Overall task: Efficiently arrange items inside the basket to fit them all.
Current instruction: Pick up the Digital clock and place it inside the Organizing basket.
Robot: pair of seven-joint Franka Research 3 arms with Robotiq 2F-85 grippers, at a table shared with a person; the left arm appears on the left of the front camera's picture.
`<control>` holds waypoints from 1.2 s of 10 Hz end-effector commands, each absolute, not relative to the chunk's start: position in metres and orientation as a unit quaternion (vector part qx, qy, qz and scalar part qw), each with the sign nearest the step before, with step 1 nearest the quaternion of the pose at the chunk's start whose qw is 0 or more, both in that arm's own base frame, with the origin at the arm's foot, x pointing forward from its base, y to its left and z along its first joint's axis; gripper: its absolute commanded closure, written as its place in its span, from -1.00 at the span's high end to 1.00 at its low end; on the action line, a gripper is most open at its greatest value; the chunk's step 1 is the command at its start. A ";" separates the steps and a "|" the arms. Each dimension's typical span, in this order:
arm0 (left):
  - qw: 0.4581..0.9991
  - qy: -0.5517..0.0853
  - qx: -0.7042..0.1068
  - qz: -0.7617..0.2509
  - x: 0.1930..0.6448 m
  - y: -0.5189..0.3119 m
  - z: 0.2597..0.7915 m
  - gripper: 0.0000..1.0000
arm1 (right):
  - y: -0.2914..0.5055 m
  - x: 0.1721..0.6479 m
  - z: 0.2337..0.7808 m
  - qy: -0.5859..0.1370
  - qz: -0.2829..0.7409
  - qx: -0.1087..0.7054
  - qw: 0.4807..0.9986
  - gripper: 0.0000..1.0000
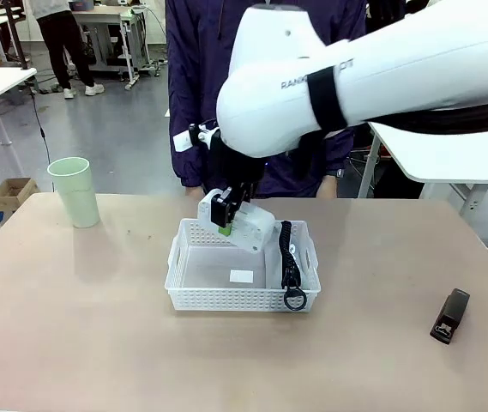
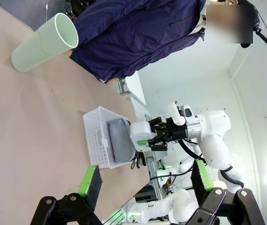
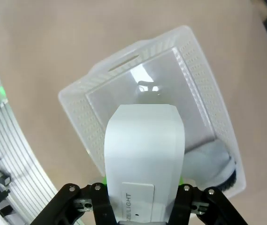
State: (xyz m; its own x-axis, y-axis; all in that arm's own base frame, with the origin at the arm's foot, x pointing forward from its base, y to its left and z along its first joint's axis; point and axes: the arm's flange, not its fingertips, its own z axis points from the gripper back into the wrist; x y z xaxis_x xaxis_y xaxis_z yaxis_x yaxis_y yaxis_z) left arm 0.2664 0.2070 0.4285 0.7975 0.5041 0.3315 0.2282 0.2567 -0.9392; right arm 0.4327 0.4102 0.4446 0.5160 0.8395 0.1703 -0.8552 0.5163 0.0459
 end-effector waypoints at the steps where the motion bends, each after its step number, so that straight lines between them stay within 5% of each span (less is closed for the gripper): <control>1: 0.725 -0.315 -0.606 0.087 0.266 0.205 0.429 1.00 | 0.421 0.452 0.427 -0.047 0.500 0.071 0.862 0.01; 6: 0.725 -0.315 -0.606 0.087 0.266 0.205 0.429 1.00 | 0.408 0.489 0.364 0.022 0.558 0.092 0.824 0.01; 12: 0.725 -0.315 -0.606 0.087 0.266 0.205 0.429 1.00 | 0.387 0.488 0.337 0.011 0.594 0.128 0.794 0.01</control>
State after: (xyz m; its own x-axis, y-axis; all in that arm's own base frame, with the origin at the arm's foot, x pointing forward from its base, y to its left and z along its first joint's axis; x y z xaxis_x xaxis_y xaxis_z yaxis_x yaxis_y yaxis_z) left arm 0.2665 0.2070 0.4286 0.7975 0.5039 0.3317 0.2284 0.2566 -0.9391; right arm 0.4911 0.3957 0.3430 0.3294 0.9405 0.0828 -0.9325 0.3103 0.1849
